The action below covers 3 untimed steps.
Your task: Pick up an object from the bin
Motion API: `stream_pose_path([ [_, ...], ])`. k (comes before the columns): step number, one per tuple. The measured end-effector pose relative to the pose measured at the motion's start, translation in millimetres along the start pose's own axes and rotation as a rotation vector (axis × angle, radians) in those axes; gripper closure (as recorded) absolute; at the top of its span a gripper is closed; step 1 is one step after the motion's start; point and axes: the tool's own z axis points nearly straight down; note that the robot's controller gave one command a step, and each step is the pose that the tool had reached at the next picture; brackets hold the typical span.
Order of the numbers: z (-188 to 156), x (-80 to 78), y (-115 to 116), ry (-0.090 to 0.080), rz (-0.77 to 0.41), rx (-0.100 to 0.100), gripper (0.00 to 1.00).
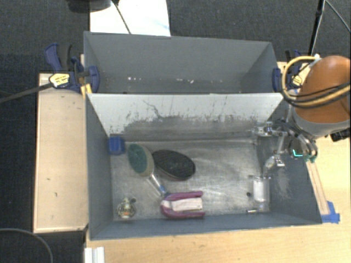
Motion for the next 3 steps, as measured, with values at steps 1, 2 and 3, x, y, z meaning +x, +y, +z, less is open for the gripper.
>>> stream_pose_path([
  [1, 15.5, -31.6, 83.2, -0.011, -0.117, -0.002, 0.00],
  [2, 5.1, -20.4, 189.1, -0.010, -0.270, -0.002, 0.00],
  [3, 89.6, -7.2, 233.0, -0.011, -0.446, 0.001, 0.00],
])
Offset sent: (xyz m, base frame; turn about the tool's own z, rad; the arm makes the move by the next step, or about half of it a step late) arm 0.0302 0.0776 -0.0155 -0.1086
